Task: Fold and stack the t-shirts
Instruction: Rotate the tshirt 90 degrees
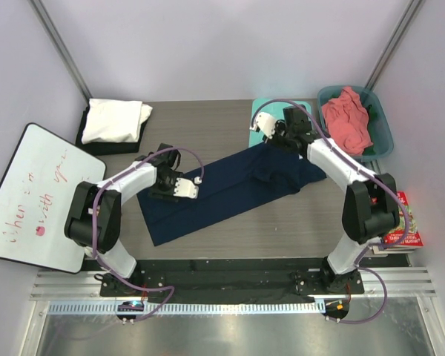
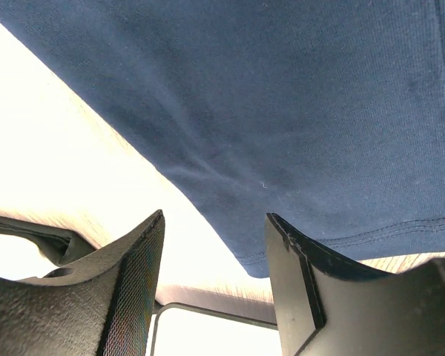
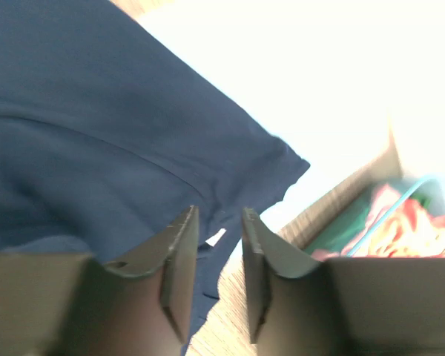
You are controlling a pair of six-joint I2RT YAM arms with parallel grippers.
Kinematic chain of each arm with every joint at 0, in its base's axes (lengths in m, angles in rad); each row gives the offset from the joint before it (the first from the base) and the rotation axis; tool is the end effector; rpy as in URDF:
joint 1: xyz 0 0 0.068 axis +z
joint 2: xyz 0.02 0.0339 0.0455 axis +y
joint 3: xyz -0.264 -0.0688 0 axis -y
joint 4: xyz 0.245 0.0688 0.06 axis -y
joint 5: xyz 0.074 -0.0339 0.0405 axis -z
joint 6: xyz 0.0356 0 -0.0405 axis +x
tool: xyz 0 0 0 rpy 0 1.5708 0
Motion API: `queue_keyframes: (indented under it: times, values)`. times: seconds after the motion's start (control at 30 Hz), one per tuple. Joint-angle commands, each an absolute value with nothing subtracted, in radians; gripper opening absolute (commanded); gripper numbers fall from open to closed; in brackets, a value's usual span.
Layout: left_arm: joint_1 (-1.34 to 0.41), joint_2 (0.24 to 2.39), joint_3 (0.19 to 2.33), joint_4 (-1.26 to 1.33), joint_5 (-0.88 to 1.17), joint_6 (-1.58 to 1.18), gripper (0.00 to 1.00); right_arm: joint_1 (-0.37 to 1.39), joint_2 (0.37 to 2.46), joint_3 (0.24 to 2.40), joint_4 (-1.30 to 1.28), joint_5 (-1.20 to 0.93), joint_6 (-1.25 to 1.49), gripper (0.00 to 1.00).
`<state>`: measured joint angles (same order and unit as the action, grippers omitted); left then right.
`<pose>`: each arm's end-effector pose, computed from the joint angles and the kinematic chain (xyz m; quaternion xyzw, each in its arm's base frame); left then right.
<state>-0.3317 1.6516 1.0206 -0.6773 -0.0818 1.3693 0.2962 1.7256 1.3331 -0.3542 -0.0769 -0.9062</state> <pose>0.2874 -0.0959 0.1748 0.7410 0.6574 0.1000 0.0935 0.3726 0.1166 0.2617 -0.5306 0.7464 -0.0866 0.3923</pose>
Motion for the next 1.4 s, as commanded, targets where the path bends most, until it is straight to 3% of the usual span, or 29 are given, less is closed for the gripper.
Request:
queue_keyframes:
  times: [0.0,0.1,0.2,0.67,0.93,1.23,1.37]
  values:
    - [-0.33,1.628,1.04,-0.681,-0.083,1.381,0.57,0.363,1.68,1.232,-0.454,-0.193,-0.884,0.24]
    - [-0.33,1.628,1.051,-0.689,-0.081,1.371,0.58,0.397,1.693,1.201,-0.454,-0.212,-0.894,0.09]
    - [-0.33,1.62,1.042,-0.692,-0.078,1.373,0.57,0.413,1.715,1.206,-0.453,-0.224,-0.897,0.01]
    - [-0.333,1.552,0.945,-0.676,-0.087,1.39,0.57,0.478,1.701,1.211,-0.703,-0.373,-0.976,0.01]
    - [-0.333,1.555,0.959,-0.68,-0.091,1.405,0.57,0.509,1.68,1.134,-0.646,-0.342,-0.983,0.01]
    - [-0.328,1.546,0.971,-0.69,-0.081,1.414,0.57,0.471,1.577,1.249,-0.661,-0.318,-0.942,0.01]
    - [-0.328,1.565,0.991,-0.695,-0.083,1.41,0.57,0.462,1.565,1.184,-0.585,-0.256,-0.927,0.01]
